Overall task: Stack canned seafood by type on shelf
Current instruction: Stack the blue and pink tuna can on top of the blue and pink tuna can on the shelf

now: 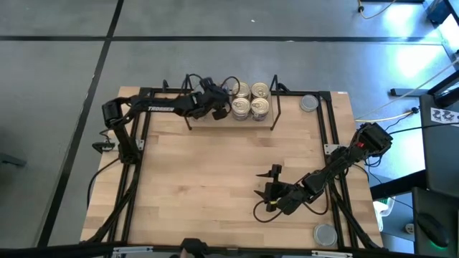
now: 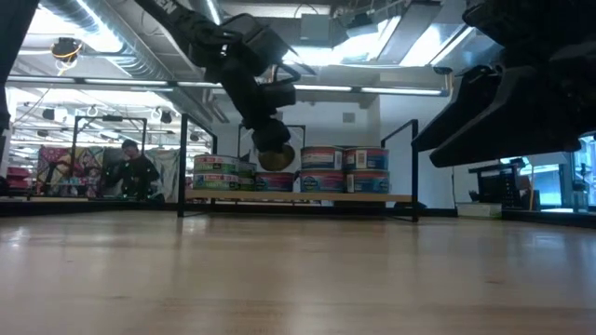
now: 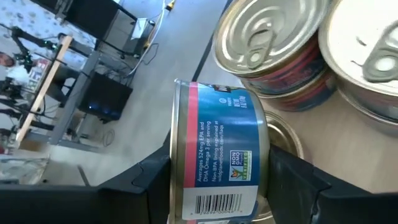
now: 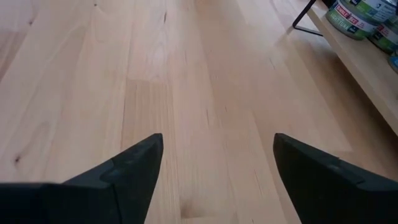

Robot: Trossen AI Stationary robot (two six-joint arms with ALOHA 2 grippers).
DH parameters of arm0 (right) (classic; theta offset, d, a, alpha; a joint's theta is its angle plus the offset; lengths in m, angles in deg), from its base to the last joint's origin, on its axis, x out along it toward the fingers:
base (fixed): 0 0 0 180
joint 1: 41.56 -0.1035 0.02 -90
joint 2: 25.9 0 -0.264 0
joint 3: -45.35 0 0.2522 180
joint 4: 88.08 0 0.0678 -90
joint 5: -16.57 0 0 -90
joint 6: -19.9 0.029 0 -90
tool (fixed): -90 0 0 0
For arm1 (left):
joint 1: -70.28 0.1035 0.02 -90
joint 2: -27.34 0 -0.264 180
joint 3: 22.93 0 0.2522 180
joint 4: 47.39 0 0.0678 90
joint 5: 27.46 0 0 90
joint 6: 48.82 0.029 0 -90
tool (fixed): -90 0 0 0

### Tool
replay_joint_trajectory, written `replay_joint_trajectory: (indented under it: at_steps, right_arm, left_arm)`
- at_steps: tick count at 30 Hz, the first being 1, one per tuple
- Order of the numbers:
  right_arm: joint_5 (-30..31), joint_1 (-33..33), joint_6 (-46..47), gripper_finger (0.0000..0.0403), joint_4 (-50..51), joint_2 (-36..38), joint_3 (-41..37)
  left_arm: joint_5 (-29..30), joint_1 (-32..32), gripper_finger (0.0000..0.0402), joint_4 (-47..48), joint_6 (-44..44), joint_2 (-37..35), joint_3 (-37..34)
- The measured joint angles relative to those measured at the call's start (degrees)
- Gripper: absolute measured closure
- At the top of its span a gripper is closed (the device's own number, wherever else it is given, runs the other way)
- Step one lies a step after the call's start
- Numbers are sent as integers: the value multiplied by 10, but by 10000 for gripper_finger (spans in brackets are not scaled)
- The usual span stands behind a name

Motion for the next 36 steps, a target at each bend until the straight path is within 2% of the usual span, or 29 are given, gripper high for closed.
replay_joint_trajectory:
  at_steps: [20,32,36]
  right_arm:
    - [0,0,2,100,0,0,0]
    - [1,0,2,100,0,0,0]
    - [1,0,2,100,0,0,0]
  left_arm:
    - [-31,12,189,7,-13,0,0]
    - [-48,12,121,37,-45,0,0]
    - [-91,10,117,41,-55,0,0]
